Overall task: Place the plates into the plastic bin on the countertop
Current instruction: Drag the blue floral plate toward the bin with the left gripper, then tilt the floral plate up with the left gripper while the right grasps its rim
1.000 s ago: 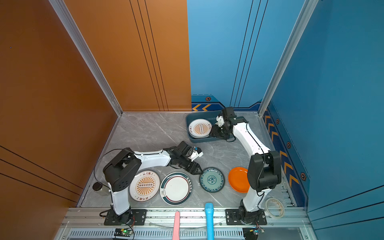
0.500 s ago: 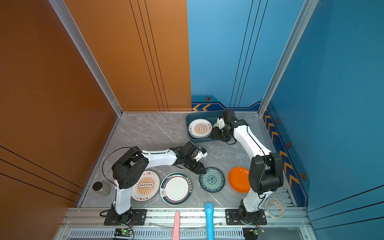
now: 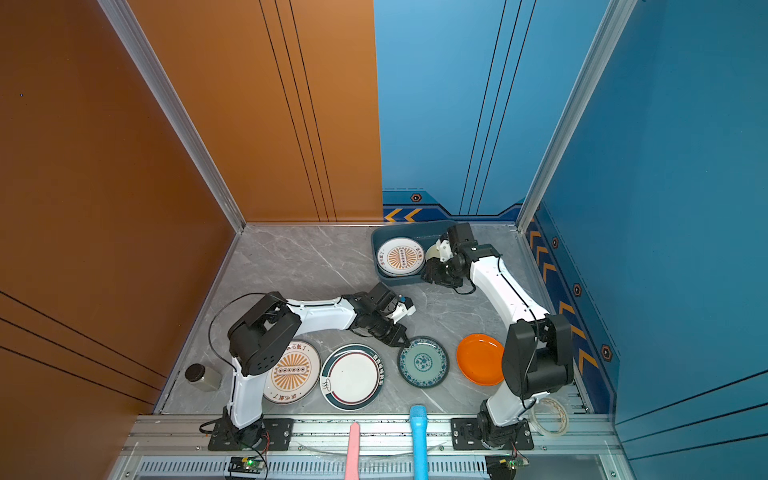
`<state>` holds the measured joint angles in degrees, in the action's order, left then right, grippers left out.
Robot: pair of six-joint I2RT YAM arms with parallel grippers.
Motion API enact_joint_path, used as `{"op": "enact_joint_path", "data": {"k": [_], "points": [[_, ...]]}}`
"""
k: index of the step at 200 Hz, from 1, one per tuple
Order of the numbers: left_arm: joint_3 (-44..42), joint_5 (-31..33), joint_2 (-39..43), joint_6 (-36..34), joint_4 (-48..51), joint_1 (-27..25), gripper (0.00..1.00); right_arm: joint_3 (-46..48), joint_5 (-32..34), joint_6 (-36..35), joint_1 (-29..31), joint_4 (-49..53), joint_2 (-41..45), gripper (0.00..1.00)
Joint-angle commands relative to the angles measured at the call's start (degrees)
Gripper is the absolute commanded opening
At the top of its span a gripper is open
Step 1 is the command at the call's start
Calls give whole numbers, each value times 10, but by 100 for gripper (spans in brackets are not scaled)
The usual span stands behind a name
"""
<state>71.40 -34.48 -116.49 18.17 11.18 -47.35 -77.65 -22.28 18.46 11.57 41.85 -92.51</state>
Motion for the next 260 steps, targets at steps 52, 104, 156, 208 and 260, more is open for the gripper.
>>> {"op": "enact_joint_path", "data": {"k": [52,104,156,208,260], "points": [[-2,1,19,-6,40,37,0,34,3,7,-6,2,42,54],[-15,-4,65,28,31,81,0,48,-40,-4,-14,-13,51,55],[-46,-12,142,46,37,146,0,60,-128,2,-28,-41,55,61],[-58,-29,192,69,43,234,0,86,-197,35,-22,-90,60,65],[-17,-37,203,75,63,272,0,81,-209,47,22,-101,50,67]]}}
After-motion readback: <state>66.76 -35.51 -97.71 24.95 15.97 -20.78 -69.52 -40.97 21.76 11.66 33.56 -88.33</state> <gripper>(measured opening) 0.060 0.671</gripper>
